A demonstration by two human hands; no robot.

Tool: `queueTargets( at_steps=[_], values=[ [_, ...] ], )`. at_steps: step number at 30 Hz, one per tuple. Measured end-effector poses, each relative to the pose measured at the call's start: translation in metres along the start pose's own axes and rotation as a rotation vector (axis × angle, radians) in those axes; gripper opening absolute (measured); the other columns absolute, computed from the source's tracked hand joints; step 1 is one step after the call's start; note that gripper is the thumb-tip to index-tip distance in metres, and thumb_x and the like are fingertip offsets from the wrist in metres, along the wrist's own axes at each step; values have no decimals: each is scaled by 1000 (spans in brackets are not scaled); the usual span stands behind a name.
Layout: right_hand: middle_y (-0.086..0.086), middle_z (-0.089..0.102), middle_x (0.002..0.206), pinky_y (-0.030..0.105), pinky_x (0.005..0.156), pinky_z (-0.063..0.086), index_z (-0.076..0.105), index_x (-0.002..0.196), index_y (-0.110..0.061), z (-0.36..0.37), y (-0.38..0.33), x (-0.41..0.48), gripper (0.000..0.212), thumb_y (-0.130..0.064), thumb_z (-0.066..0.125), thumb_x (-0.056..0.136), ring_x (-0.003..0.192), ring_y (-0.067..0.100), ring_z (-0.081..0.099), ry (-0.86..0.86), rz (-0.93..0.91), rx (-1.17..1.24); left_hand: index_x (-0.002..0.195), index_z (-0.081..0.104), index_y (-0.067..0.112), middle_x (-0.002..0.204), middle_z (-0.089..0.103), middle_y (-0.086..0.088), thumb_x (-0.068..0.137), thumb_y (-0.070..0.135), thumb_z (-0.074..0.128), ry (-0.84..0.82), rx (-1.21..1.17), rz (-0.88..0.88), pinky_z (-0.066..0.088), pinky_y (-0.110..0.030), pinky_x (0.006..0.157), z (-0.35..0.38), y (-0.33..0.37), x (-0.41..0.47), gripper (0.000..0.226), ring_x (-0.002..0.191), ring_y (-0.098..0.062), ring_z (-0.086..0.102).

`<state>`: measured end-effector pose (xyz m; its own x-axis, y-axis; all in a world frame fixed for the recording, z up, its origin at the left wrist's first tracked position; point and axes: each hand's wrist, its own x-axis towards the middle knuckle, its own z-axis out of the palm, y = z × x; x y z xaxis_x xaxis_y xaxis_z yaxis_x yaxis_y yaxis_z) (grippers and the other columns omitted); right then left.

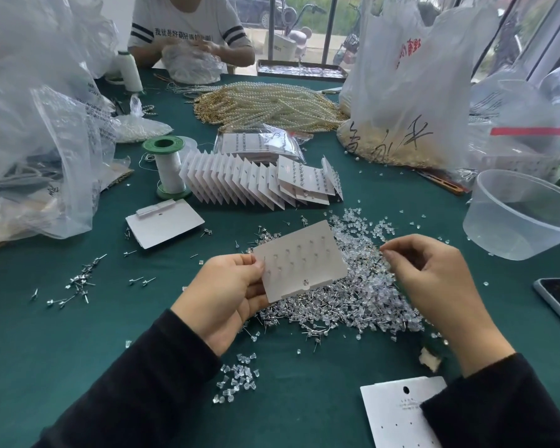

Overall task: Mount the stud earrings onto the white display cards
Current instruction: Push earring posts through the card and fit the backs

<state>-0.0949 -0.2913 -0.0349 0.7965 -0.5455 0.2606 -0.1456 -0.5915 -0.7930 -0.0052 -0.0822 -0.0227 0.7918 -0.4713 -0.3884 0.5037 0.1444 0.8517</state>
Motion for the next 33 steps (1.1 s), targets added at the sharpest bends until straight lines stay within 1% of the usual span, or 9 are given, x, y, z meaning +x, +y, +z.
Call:
queueTargets(
  at_steps=[4, 10, 18, 20, 22, 24, 26, 28, 33],
  values=[
    [2, 66, 69, 22, 53, 48, 62, 77, -19, 1, -1, -2, 14, -7, 63, 85, 59, 14, 60, -31, 44, 85, 83, 58, -1, 69, 68, -9, 93, 0, 42, -9, 19, -7, 53, -21, 45, 1, -3, 1, 19, 51, -12, 65],
    [-1, 69, 68, 18, 57, 52, 67, 73, -19, -1, -1, -3, 13, -7, 72, 77, 60, 6, 62, 11, 68, 136, 82, 58, 1, 75, 68, -11, 92, 1, 44, 27, 41, 19, 53, -21, 46, 2, -7, 2, 17, 54, -12, 66],
    [6, 71, 66, 25, 60, 57, 68, 75, -11, 1, -4, -4, 10, -2, 70, 78, 61, 17, 68, 85, 117, 308, 78, 57, 3, 65, 69, -6, 87, -2, 53, 103, 21, 114, 54, -22, 47, 8, -13, -3, 11, 53, -12, 66],
    [2, 71, 69, 26, 63, 56, 69, 75, -16, 1, -12, -7, 11, -6, 71, 78, 65, 15, 67, 171, 50, 286, 78, 58, 2, 68, 69, -8, 86, -3, 55, 113, 12, 130, 55, -23, 49, 10, -14, -4, 10, 54, -13, 67],
    [-4, 68, 76, 22, 67, 52, 69, 76, -22, 2, -28, -15, 12, -11, 72, 78, 70, 10, 64, 270, -131, 215, 79, 59, 1, 70, 69, -10, 85, -2, 56, 126, 28, 141, 57, -25, 52, 11, -15, -5, 8, 57, -16, 67],
    [-3, 64, 80, 15, 71, 48, 69, 79, -19, 12, -45, -27, 9, -11, 72, 77, 74, 6, 60, 309, -386, 115, 80, 60, 2, 72, 68, -12, 84, -1, 58, 174, 84, 173, 55, -29, 56, 13, -17, -5, 6, 61, -19, 64],
    [2, 61, 79, 14, 73, 44, 71, 78, -10, 32, -58, -40, 4, -8, 71, 75, 76, 10, 58, 295, -558, -5, 74, 61, 7, 68, 65, -11, 82, 0, 62, 243, 166, 247, 52, -34, 62, 15, -19, -4, 11, 62, -22, 59],
    [7, 60, 75, 17, 71, 44, 71, 74, -4, 52, -63, -47, 2, -4, 73, 72, 74, 18, 57, 260, -625, -94, 67, 62, 14, 62, 63, -7, 79, 2, 65, 276, 224, 317, 49, -36, 66, 17, -21, -4, 17, 59, -20, 56],
    [9, 59, 73, 26, 66, 46, 70, 71, -3, 68, -57, -47, 2, -2, 72, 72, 69, 24, 59, 226, -577, -133, 65, 62, 18, 62, 67, -7, 78, 2, 66, 267, 294, 366, 53, -40, 69, 18, -23, -7, 21, 60, -21, 60]
  ],
)
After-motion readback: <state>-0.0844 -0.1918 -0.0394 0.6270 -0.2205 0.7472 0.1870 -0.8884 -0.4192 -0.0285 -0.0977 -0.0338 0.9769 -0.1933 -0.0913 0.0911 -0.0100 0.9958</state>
